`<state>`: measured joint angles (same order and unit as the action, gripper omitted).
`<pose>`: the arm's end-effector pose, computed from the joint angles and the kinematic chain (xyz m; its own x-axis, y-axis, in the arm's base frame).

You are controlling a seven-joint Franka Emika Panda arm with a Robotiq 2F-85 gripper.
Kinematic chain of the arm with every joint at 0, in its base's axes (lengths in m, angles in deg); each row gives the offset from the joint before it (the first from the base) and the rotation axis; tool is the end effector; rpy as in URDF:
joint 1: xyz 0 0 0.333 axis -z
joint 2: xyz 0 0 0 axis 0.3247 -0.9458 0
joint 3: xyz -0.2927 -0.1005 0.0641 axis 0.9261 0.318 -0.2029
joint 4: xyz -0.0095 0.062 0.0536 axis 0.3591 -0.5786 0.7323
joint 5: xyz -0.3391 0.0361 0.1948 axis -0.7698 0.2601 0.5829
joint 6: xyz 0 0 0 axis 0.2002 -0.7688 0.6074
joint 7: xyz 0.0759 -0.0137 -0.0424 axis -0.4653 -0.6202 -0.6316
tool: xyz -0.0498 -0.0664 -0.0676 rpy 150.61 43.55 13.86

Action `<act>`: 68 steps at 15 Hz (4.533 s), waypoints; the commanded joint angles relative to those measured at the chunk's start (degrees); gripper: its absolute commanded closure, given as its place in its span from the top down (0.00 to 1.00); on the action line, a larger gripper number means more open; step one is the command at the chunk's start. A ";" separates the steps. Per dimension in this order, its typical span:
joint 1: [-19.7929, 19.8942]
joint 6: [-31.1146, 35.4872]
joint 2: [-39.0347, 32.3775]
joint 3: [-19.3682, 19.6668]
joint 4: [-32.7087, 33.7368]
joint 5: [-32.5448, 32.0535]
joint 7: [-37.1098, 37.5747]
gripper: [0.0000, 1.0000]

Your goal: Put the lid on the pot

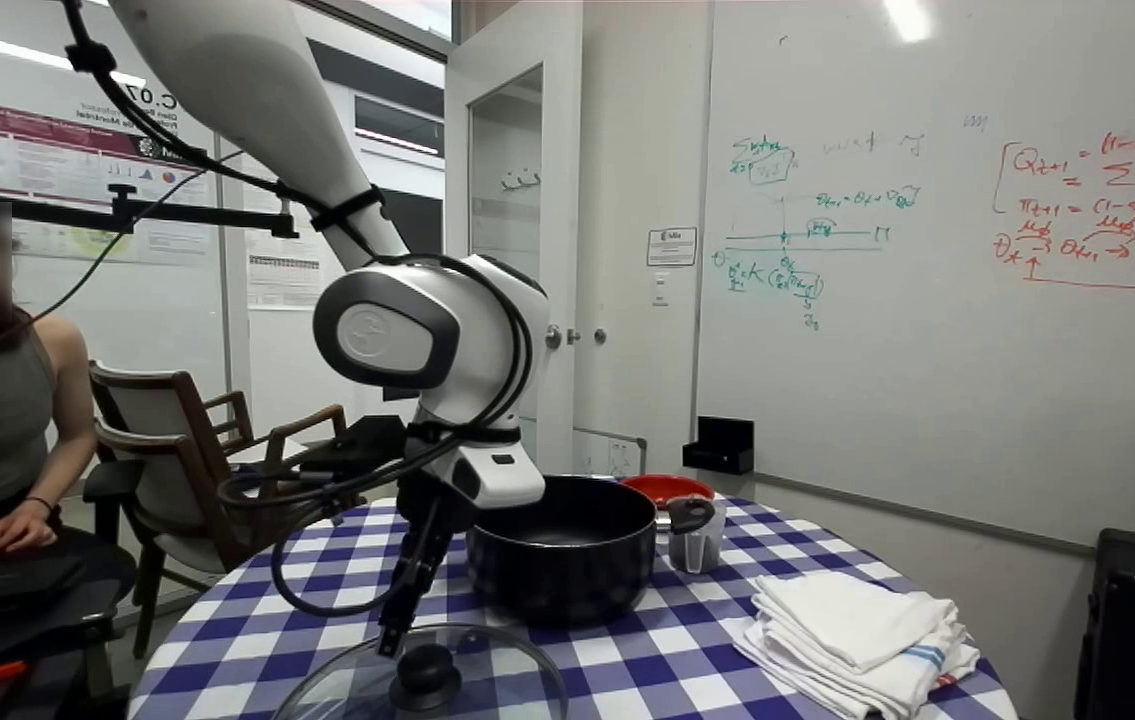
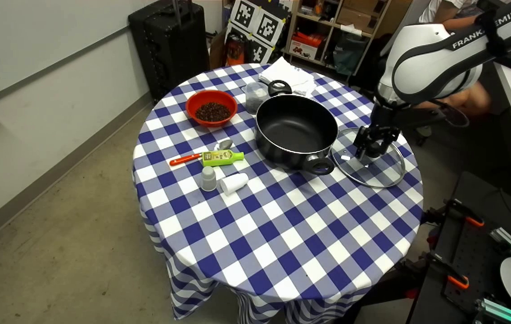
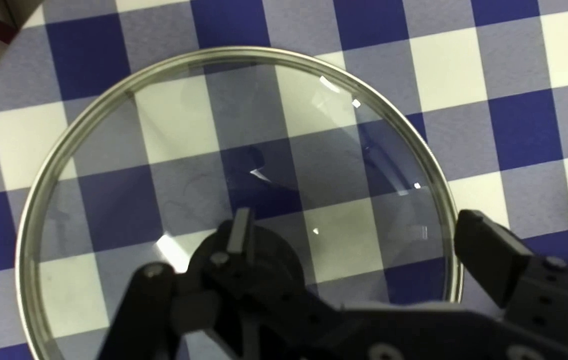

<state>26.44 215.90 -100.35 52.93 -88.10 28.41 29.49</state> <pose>0.4945 -0.1046 0.1695 0.8558 -0.4335 -0.2825 -0.4639 -0.8846 -0.0480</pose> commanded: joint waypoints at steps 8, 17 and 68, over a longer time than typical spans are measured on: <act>-2.53 -1.38 -1.47 3.62 2.15 -8.76 8.81 1.00; -2.37 0.33 -2.72 4.50 4.25 -9.18 10.21 1.00; -3.52 -4.67 36.35 3.33 -17.40 -34.75 28.31 0.26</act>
<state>20.99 217.40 -74.06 59.80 -105.23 -2.72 56.62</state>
